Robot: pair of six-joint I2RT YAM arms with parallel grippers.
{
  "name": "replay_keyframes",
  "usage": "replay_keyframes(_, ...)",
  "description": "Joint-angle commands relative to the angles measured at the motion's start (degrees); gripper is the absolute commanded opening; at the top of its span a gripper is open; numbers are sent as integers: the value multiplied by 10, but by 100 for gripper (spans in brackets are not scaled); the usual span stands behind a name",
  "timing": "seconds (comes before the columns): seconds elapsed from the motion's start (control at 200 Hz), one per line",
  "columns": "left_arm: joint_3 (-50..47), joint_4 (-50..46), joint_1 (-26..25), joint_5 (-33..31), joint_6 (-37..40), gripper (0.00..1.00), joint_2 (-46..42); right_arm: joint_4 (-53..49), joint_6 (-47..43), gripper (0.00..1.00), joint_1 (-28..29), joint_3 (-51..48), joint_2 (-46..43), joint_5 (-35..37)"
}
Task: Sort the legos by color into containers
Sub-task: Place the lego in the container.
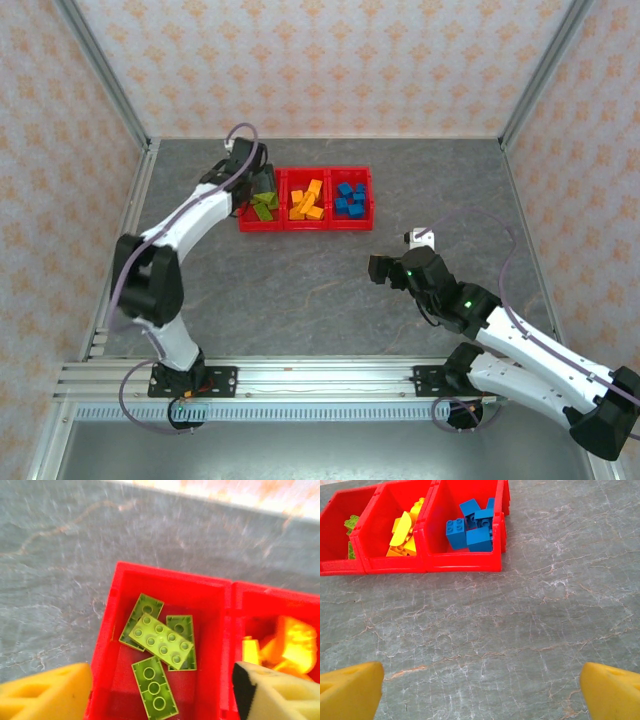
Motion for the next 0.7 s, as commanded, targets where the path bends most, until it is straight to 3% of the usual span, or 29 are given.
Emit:
replay_keyframes(0.0, -66, 74, 4, -25, 10, 81, -90, -15, 9, 100, 1, 3, -5, 34)
replay_keyframes(0.105, -172, 175, 4, -32, 17, 87, -187, -16, 8, 100, 1, 9, -15, 60)
replay_keyframes(0.14, -212, 213, 4, -26, 20, 94, -222, -12, 10, 100, 1, 11, -21, 74)
replay_keyframes(0.305, -366, 355, 5, -46, 34, 99, -354, 48, -2, 100, 1, 17, -60, 161)
replay_keyframes(0.511, -555, 550, 4, -97, 97, 99, -492, 344, -169, 100, -6, -80, -139, 278)
replay_keyframes(0.591, -622, 628, 4, -126, 107, 99, -548, 427, -227, 100, -38, -103, -127, 293)
replay_keyframes(0.696, -665, 667, 4, -152, 117, 99, -594, 434, -237, 100, -116, -92, -65, 276)
